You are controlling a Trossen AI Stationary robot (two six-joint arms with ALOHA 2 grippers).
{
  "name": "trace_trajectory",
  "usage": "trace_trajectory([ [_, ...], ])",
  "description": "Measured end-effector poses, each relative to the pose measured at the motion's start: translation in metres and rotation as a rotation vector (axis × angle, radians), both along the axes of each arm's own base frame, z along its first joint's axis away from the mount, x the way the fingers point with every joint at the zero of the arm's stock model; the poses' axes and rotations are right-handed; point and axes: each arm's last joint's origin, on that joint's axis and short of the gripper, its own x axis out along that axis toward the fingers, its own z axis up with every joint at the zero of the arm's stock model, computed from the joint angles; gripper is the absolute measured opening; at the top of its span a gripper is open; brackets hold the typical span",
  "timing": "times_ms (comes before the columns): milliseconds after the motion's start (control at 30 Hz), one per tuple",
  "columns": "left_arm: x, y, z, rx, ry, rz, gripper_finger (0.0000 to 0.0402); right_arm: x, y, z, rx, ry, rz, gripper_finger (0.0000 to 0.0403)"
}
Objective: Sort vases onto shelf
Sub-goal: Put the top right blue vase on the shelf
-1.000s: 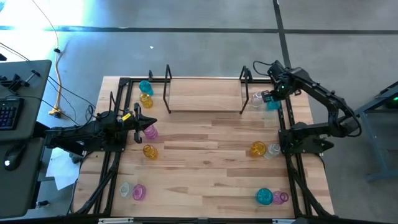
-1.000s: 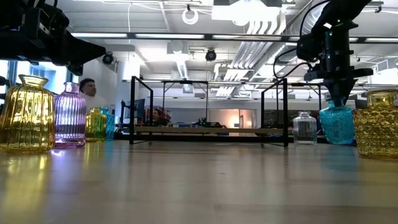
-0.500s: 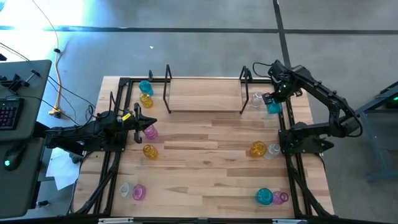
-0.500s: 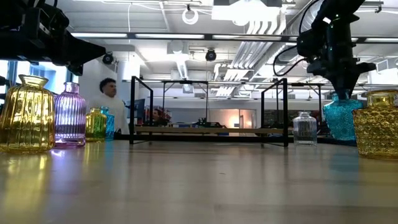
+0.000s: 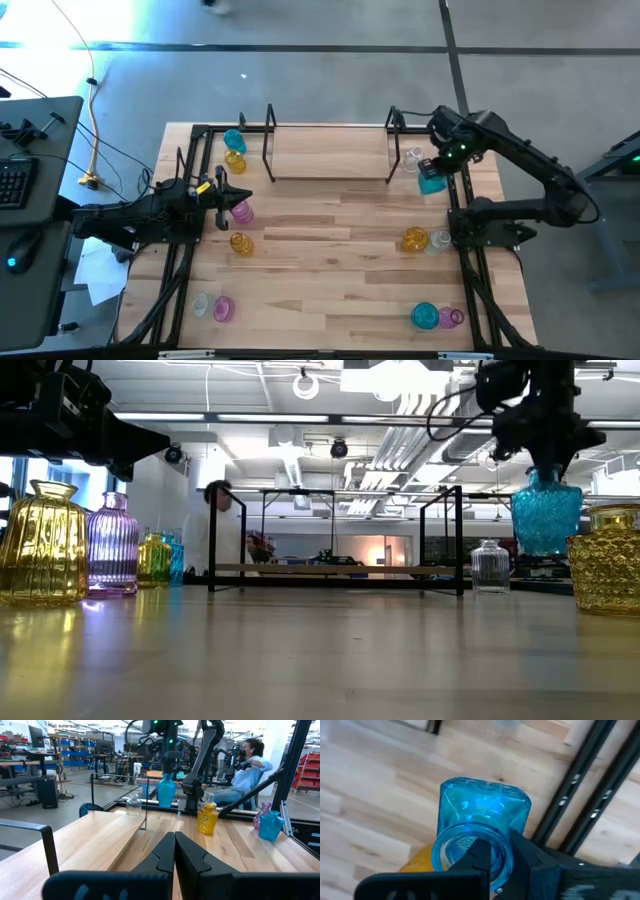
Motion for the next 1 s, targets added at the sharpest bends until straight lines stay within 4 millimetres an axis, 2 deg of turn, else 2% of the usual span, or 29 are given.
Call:
trace_trajectory([
  [167,0.000,0.000,0.000,0.000,0.000,0.000,0.0001,0.012,0.022,0.010,0.028,-0.063,0.030,0.0016],
  [367,0.000,0.000,0.000,0.001,-0.001,0.000,0.0001,0.038,0.043,0.023,0.038,-0.194,0.087,0.0016],
  [600,0.000,0.000,0.000,0.002,-0.001,0.000,0.0000,0.077,0.059,0.058,-0.014,-0.402,0.170,0.0016],
  [800,0.000,0.000,0.000,0.003,-0.001,0.000,0.0000,0.119,0.055,0.097,-0.149,-0.452,0.242,0.0016],
  [900,0.000,0.000,0.000,0.003,-0.001,0.000,0.0000,0.142,0.044,0.110,-0.188,-0.430,0.280,0.0016],
  [1000,0.000,0.000,0.000,0.001,-0.001,0.000,0.0000,0.164,0.027,0.114,-0.201,-0.372,0.318,0.0016],
])
